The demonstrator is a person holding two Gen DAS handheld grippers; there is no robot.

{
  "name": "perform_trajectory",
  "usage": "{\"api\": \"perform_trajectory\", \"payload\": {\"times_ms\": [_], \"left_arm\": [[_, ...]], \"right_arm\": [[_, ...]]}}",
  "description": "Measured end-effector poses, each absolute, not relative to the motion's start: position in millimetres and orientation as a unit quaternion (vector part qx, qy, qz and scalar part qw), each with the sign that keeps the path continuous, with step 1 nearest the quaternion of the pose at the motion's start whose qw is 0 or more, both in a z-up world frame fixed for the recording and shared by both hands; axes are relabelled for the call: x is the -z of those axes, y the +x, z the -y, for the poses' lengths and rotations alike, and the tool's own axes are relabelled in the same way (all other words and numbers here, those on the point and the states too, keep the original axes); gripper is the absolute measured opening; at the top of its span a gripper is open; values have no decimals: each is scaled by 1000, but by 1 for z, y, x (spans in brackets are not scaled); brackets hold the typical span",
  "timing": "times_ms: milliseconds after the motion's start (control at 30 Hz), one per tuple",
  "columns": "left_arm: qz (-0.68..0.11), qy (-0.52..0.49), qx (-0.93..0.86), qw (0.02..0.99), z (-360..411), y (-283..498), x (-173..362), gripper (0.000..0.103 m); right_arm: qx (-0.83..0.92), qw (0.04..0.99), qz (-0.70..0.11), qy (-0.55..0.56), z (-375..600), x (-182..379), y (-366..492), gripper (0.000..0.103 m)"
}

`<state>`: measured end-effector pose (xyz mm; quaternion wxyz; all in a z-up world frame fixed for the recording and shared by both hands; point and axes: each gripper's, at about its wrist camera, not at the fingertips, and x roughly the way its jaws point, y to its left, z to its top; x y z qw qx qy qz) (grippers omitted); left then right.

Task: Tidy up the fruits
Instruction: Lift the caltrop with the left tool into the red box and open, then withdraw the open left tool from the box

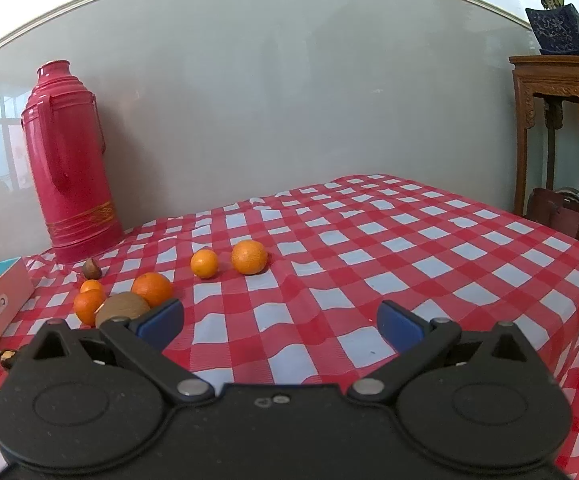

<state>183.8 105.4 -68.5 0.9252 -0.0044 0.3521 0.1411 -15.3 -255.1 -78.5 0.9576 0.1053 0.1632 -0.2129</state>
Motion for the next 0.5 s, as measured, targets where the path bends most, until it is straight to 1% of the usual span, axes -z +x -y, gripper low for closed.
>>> {"api": "perform_trajectory", "payload": {"times_ms": [100, 133, 200, 233, 267, 300, 367, 433, 500], "left_arm": [[-355, -11, -139, 924, -105, 184, 67, 44], [-355, -9, -140, 924, -105, 183, 67, 46], [-350, -3, -136, 927, -102, 180, 65, 56], [-346, 0, -136, 928, -100, 178, 64, 66], [-337, 1, -133, 932, -98, 173, 61, 73], [-324, 5, -129, 937, -96, 167, 57, 78], [-304, 16, -125, 944, -91, 157, 51, 92], [-286, 29, -128, 949, -87, 145, 45, 100], [-267, 37, -127, 955, -86, 131, 40, 101]], "right_arm": [[211, 958, -162, 107, 254, 78, -16, 98], [210, 958, -162, 107, 254, 77, -16, 98], [206, 959, -161, 106, 253, 76, -16, 98], [203, 960, -161, 106, 253, 76, -16, 98], [200, 961, -161, 106, 252, 76, -16, 98], [197, 961, -161, 105, 251, 75, -16, 98], [191, 963, -159, 104, 249, 74, -16, 98], [184, 965, -158, 104, 247, 73, -16, 98], [176, 966, -160, 102, 244, 72, -15, 98]]}}
